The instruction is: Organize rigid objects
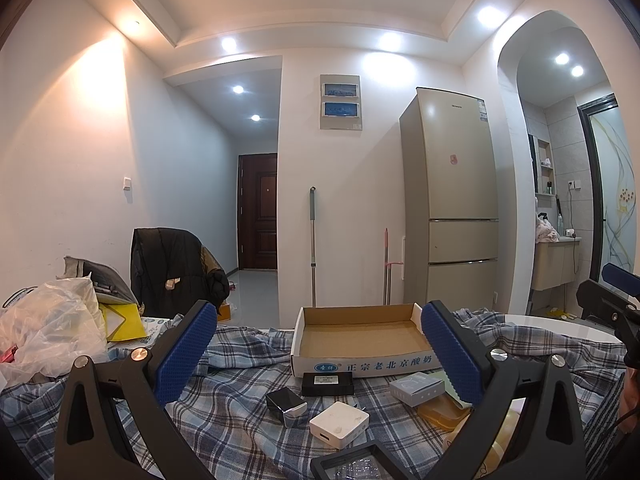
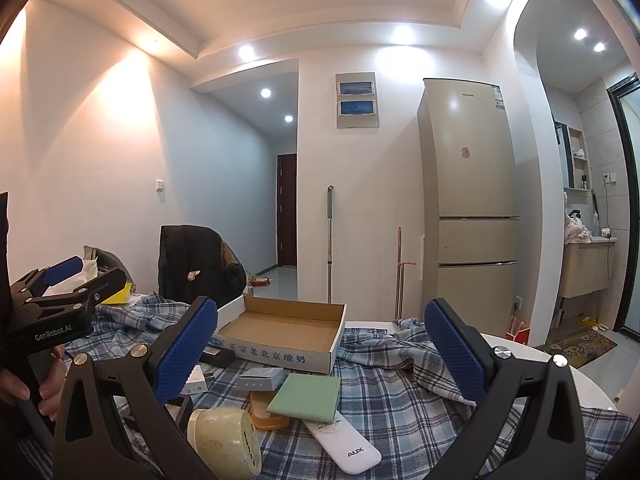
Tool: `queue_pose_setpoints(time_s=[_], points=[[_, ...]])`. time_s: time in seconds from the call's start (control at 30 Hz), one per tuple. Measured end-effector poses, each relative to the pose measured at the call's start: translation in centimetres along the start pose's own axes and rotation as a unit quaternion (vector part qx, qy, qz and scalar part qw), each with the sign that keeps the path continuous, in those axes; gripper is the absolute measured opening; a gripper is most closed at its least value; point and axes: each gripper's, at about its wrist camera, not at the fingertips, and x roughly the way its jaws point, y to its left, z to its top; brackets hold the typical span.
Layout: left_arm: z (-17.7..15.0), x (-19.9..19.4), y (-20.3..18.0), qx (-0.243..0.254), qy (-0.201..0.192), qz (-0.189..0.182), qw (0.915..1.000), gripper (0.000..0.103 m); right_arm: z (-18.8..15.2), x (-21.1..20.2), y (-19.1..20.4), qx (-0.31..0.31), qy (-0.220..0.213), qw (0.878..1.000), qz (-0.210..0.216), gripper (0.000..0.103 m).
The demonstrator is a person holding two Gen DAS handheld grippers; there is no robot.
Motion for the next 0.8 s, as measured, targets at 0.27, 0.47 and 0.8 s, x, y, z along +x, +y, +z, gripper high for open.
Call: queue_pose_setpoints(time_s=[0.27,0.47,0.8], points=[[0.1,0.0,0.1,0.0,0.001,0.0,1.0,0.103,-0.1,0.2,0.0,0.001,0.006,1.0,-0.007,0.103],[-0.1,-0.8,0.6,-0.018,-0.016,-0.048,0.9986,0.103,-0.1,0.5,0.0,-0.001,0.018,1.0,-0.012,0.103],[1.8,-1.0,-0.1,-0.007,0.023,-0.029,0.9993,0.103,2.0,0.8,-0.4,-0.019,0.064,0.996,-0.056,0.103]])
